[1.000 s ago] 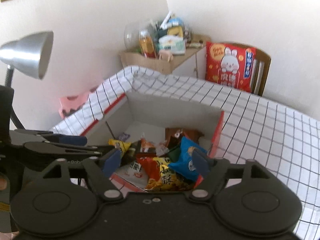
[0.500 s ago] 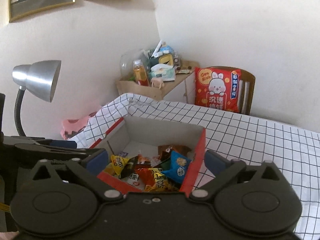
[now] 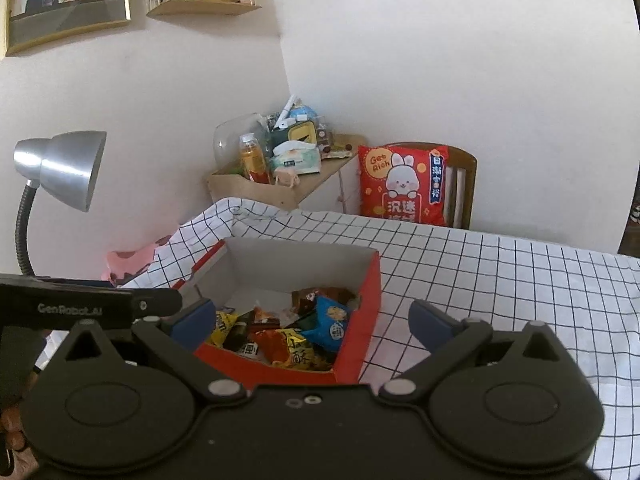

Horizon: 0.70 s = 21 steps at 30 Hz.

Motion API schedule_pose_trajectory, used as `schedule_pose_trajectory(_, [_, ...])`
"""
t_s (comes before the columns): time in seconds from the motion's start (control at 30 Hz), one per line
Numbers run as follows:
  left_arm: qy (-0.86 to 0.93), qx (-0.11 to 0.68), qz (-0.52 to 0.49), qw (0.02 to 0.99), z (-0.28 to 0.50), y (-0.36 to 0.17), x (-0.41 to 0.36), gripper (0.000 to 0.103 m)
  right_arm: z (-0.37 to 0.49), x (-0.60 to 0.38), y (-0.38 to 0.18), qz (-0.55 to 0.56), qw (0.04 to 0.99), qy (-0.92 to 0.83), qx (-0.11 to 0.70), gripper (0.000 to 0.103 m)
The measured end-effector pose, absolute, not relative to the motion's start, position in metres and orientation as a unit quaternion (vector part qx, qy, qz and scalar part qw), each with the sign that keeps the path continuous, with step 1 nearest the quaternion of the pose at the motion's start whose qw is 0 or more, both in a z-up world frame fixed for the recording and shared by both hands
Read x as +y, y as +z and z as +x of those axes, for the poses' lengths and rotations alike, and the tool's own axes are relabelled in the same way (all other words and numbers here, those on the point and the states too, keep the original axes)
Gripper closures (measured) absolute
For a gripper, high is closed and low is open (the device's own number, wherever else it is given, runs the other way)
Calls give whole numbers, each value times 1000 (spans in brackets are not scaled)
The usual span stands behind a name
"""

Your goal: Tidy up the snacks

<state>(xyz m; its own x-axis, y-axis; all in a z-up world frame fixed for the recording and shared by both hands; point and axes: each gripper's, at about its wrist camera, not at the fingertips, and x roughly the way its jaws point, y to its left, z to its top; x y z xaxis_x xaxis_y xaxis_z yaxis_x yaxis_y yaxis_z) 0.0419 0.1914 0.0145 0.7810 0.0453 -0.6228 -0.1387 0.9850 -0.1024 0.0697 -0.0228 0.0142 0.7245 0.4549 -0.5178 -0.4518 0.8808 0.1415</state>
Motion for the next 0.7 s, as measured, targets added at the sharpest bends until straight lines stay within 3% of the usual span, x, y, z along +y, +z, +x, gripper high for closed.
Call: schedule_pose_trajectory(0.7, [49,327,-77,941,38,31,187,3,74,-24,28,8,932,226,283,0])
